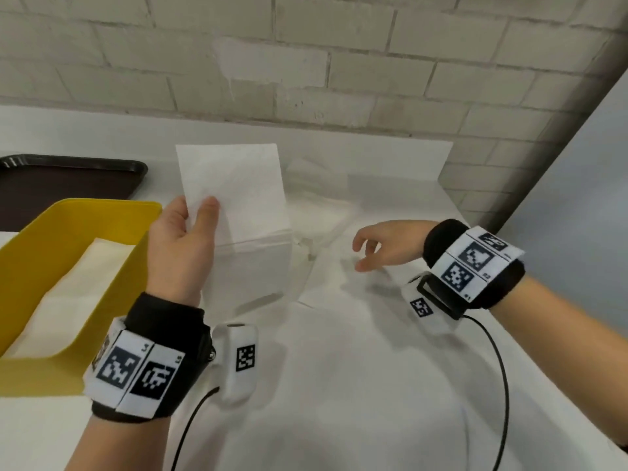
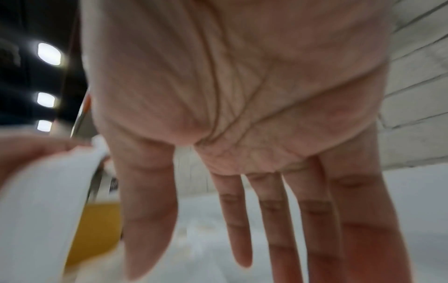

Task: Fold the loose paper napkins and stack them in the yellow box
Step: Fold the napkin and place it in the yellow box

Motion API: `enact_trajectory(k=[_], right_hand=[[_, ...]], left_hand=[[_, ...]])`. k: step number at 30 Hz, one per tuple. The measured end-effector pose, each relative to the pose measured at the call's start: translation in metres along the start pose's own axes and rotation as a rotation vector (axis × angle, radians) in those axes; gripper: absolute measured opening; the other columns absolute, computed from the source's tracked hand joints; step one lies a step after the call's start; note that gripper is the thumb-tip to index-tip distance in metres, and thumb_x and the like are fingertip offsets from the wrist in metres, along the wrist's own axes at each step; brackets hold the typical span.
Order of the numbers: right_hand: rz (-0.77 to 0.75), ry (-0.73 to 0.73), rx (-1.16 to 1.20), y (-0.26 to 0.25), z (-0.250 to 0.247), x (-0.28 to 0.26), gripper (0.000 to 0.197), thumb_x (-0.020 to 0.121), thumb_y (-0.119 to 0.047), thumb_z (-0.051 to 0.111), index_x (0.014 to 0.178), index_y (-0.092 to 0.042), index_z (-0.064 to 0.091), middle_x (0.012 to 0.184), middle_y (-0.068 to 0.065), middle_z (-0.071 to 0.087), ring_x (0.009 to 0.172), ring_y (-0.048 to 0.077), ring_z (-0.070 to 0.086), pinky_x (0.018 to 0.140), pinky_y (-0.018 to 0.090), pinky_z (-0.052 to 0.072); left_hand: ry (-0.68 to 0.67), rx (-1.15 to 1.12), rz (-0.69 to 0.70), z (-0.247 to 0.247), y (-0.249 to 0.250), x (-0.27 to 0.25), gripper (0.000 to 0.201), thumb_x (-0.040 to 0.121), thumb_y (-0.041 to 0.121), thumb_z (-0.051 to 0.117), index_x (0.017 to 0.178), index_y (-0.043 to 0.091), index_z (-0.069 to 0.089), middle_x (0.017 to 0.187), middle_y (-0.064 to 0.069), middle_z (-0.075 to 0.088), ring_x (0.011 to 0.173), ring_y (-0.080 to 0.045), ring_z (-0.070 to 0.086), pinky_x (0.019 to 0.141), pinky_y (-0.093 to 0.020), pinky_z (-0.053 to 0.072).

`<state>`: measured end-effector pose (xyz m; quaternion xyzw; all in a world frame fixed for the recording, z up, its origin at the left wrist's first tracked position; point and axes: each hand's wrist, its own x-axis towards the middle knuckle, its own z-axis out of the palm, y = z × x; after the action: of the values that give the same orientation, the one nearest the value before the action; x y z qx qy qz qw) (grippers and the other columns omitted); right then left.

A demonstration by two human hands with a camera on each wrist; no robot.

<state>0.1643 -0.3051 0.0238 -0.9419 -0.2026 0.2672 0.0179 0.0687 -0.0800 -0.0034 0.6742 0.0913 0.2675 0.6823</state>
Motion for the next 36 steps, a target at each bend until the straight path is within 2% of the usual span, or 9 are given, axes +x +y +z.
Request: enact_trajectory(k=[6,11,16,20,22,25,28,30,36], right_hand=[[0.025,-0.061,-0.109,-0.003,0.029,0.037,0.069,0.082,-0.044,0.063,0.137,-0.018,0.031,0.126,0.010,0.049,0.099,0.024,0.048,0.092,0.035,0.040],[-0.157,-0.024,-0.239,-0.024,0.036,0.054,0.079,0.082,-0.025,0.065,0.143,-0.034,0.016,0.124,0.013,0.039,0.103,0.035,0.054,0.086,0.040,0.047],[-0.237,0.012,-0.302,-0.036,0.031,0.058,0.046,0.085,-0.017,0.061,0.128,-0.023,0.047,0.127,0.009,0.035,0.105,0.029,0.049,0.080,0.034,0.043],[-0.302,0.170,-0.270,-0.031,0.025,0.058,0.021,0.088,-0.020,0.057,0.109,-0.015,0.061,0.115,0.007,0.044,0.114,0.025,0.038,0.093,0.037,0.039],[-0.322,0.237,-0.167,-0.026,0.011,0.049,0.023,0.090,-0.021,0.055,0.111,-0.013,0.061,0.114,0.008,0.045,0.115,0.026,0.038,0.095,0.033,0.034],[-0.378,0.426,0.048,-0.018,-0.015,0.019,0.018,0.093,-0.021,0.050,0.108,-0.014,0.057,0.107,0.004,0.047,0.105,0.019,0.048,0.083,0.021,0.034],[-0.461,0.612,0.282,-0.017,-0.028,-0.015,0.006,0.095,-0.021,0.045,0.094,-0.025,0.050,0.094,-0.006,0.053,0.082,0.007,0.050,0.065,0.009,0.035],[-0.519,0.678,0.422,-0.019,-0.030,-0.033,0.013,0.095,-0.022,0.046,0.086,-0.031,0.047,0.086,-0.009,0.054,0.077,0.008,0.050,0.063,0.013,0.036],[-0.641,0.660,0.839,-0.030,-0.022,-0.051,0.010,0.095,-0.017,0.049,0.086,-0.022,0.050,0.067,-0.002,0.051,0.049,0.003,0.045,0.046,0.016,0.037]], left_hand=[[0.017,0.070,0.014,0.010,-0.009,-0.006,0.010,0.092,0.013,0.054,0.088,0.021,0.050,0.091,0.002,0.062,0.093,-0.021,0.061,0.081,-0.034,0.050],[-0.024,-0.015,0.044,0.010,-0.011,-0.010,0.042,0.090,-0.002,0.052,0.111,0.030,0.036,0.116,-0.007,0.059,0.096,-0.016,0.064,0.083,-0.031,0.054],[-0.030,0.008,0.203,0.000,-0.010,-0.009,0.072,0.084,-0.014,0.050,0.121,0.045,0.033,0.145,-0.004,0.033,0.118,-0.021,0.055,0.095,-0.042,0.049],[-0.063,0.145,0.197,-0.001,-0.012,-0.009,0.060,0.087,-0.009,0.046,0.113,0.045,0.050,0.127,0.011,0.053,0.119,-0.011,0.052,0.104,-0.042,0.041],[-0.077,0.205,0.167,0.002,-0.011,-0.012,0.052,0.090,-0.008,0.041,0.101,0.040,0.057,0.113,0.015,0.060,0.107,-0.015,0.056,0.104,-0.040,0.038],[-0.061,0.209,0.109,0.007,-0.013,-0.014,0.048,0.091,-0.008,0.039,0.097,0.035,0.061,0.109,-0.009,0.067,0.104,-0.037,0.048,0.094,-0.042,0.043],[-0.063,0.126,0.067,0.013,-0.009,-0.014,0.036,0.094,0.002,0.045,0.096,0.033,0.063,0.110,0.011,0.064,0.105,-0.002,0.058,0.100,-0.020,0.040],[-0.083,0.067,0.053,0.018,-0.005,-0.013,0.023,0.095,0.012,0.047,0.099,0.029,0.063,0.111,0.017,0.062,0.099,0.018,0.053,0.088,0.000,0.038],[-0.158,-0.021,0.055,0.025,0.006,-0.018,0.023,0.090,0.046,0.047,0.095,0.034,0.066,0.104,0.017,0.068,0.102,0.011,0.057,0.087,-0.005,0.040]])
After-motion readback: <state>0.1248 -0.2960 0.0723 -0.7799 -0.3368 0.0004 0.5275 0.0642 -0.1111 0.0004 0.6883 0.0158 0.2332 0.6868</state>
